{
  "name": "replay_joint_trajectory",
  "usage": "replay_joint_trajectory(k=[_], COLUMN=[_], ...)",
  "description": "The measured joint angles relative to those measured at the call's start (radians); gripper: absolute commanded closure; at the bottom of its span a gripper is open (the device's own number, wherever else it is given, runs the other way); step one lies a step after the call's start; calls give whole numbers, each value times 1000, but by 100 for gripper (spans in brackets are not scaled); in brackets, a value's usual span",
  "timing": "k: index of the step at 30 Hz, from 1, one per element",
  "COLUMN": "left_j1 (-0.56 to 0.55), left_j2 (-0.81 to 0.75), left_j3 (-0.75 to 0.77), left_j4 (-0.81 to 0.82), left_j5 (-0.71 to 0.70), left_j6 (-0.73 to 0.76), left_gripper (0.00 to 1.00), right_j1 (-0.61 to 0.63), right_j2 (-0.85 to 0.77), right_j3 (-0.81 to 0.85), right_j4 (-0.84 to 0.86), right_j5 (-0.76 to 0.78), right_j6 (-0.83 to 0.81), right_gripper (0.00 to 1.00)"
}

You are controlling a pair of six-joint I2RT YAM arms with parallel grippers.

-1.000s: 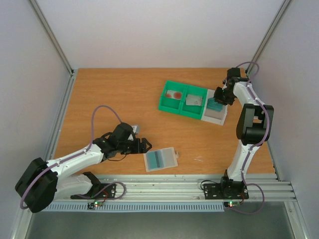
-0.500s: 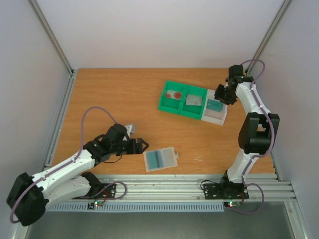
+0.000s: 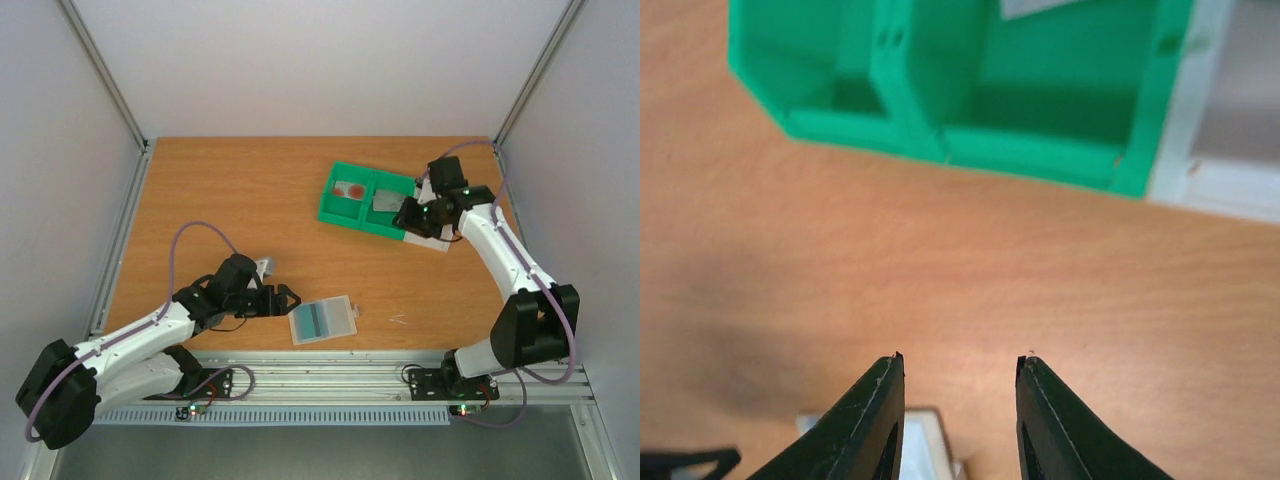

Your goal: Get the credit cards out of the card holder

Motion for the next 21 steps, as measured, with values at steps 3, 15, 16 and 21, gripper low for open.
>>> replay_joint_trajectory(k=[3, 15, 16, 21], left_j1=[0, 0, 0, 0], left_j2=[20, 110, 110, 106], left_j3=[-10, -122, -129, -155], left_j4=[32, 246, 258, 311], left_j5=[21, 79, 82, 84], left_j6=[-10, -129, -137, -169], left_gripper=[17, 21, 21, 21], right_j1=[69, 384, 402, 505], right_j2=[-50, -101, -91, -24], right_j3=[-65, -311, -324, -353], right_j4=[8, 180, 198, 283], right_j5=[-23, -107, -108, -108], right_j6=[13, 143, 158, 223], right_gripper=[69, 72, 72, 72])
